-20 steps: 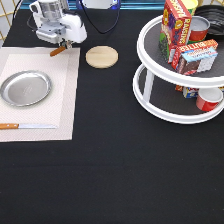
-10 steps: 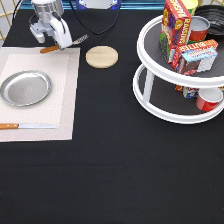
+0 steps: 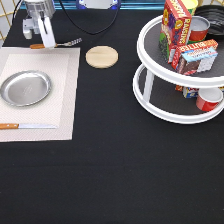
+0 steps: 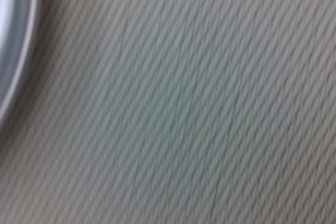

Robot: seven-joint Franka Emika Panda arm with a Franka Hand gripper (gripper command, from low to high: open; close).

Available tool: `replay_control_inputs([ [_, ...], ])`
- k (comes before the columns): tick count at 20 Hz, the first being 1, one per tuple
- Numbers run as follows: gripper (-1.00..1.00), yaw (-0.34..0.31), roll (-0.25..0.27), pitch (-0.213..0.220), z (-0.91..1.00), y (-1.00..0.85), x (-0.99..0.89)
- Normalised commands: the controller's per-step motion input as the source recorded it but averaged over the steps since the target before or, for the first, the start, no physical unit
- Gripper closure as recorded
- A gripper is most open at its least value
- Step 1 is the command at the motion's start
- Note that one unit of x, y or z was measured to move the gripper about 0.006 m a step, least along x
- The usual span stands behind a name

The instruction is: Arrange plate and fork

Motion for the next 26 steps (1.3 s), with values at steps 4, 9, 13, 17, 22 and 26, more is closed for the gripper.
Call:
replay_control_inputs([
  [4, 1.00, -0.055, -0.078, 0.060, 0.22, -0.58, 0.70],
  [9, 1.00, -0.060, -0.054, 0.071, 0.05, -0.59, 0.66],
  [13, 1.00, -0.081, -0.024, 0.114, 0.02, -0.22, 0.72],
  [17, 1.00, -0.184, 0.000, 0.119, 0.02, 0.05, 0.42],
  [22, 1.00, -0.180, 0.001, 0.109, 0.00, 0.06, 0.43],
  [26, 1.00, -0.128, 0.032, 0.080, 0.00, -0.22, 0.02],
])
